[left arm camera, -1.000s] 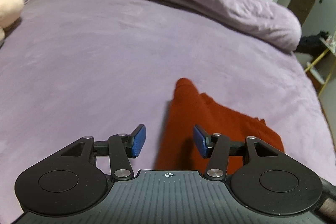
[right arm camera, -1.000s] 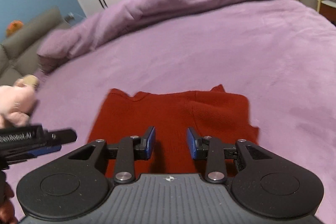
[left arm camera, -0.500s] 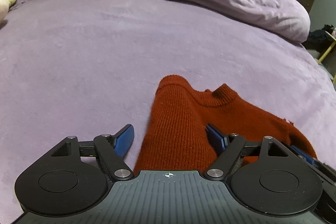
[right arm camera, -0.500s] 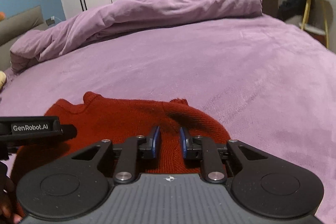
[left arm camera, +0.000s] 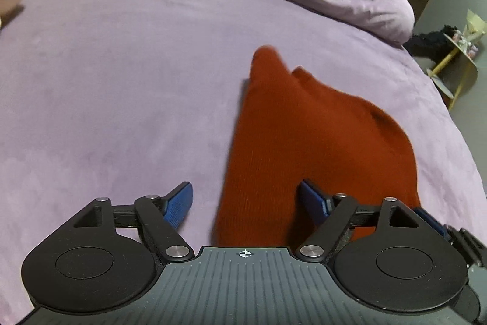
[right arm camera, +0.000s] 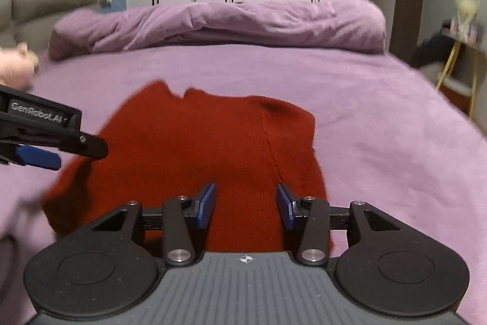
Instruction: Fold small clothes
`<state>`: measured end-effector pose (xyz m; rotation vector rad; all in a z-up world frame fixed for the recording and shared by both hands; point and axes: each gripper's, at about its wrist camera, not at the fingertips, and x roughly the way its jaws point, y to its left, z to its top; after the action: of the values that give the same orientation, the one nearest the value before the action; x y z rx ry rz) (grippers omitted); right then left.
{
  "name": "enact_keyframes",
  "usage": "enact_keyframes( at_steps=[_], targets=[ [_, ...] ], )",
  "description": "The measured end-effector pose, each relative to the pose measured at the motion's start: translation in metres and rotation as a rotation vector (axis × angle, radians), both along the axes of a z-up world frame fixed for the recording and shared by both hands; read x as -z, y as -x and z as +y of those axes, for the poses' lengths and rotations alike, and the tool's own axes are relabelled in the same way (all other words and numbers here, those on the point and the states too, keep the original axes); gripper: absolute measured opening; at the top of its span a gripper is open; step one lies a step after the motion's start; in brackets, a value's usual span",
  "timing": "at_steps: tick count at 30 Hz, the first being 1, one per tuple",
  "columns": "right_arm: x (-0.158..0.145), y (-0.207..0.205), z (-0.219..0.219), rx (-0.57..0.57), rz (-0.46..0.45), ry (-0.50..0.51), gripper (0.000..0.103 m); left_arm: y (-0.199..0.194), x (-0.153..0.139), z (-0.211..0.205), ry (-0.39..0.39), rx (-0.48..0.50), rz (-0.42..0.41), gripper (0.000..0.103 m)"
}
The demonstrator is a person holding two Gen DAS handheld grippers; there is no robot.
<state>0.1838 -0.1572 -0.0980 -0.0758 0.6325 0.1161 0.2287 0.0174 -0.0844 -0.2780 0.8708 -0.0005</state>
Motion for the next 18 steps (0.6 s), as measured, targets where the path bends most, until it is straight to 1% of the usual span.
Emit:
enact_keyframes(
  at_steps=[3, 5, 6, 7, 9, 11, 13, 15, 16, 18],
  targets=[
    [-0.008, -0.013, 0.002, -0.013, 0.059, 0.017, 0.044, -0.008, -0.006, -0.005, -0.08, 0.045, 0.018, 0.09],
    [-0.02, -0.012, 0.004, -0.014, 0.106, 0.023, 0.044, -0.006, -0.02, -0.009, -0.136, 0.065, 0.039, 0.09],
    [-0.028, -0.006, 0.005, -0.011, 0.13, 0.028, 0.047, 0.001, -0.028, -0.012, -0.17, 0.073, 0.044, 0.088],
    [-0.032, 0.0, 0.006, -0.01, 0.164, 0.022, 0.049, 0.009, -0.034, -0.014, -0.201, 0.081, 0.052, 0.087],
    [-0.035, 0.023, 0.007, -0.02, 0.254, -0.011, 0.059, 0.031, -0.04, -0.017, -0.252, 0.097, 0.071, 0.086],
    [-0.036, 0.048, 0.005, -0.019, 0.334, -0.079, 0.064, 0.058, -0.041, -0.016, -0.267, 0.099, 0.097, 0.086],
    [-0.036, 0.067, 0.004, -0.001, 0.405, -0.116, 0.066, 0.082, -0.039, -0.012, -0.267, 0.083, 0.128, 0.087],
    [-0.041, 0.076, 0.005, 0.014, 0.444, -0.111, 0.071, 0.099, -0.035, -0.008, -0.259, 0.078, 0.171, 0.087],
    [-0.046, 0.079, 0.007, 0.021, 0.442, -0.096, 0.072, 0.104, -0.034, -0.007, -0.268, 0.08, 0.192, 0.087],
    [-0.058, 0.082, 0.01, 0.045, 0.416, -0.064, 0.082, 0.108, -0.035, -0.008, -0.345, 0.069, 0.215, 0.087]
  ],
)
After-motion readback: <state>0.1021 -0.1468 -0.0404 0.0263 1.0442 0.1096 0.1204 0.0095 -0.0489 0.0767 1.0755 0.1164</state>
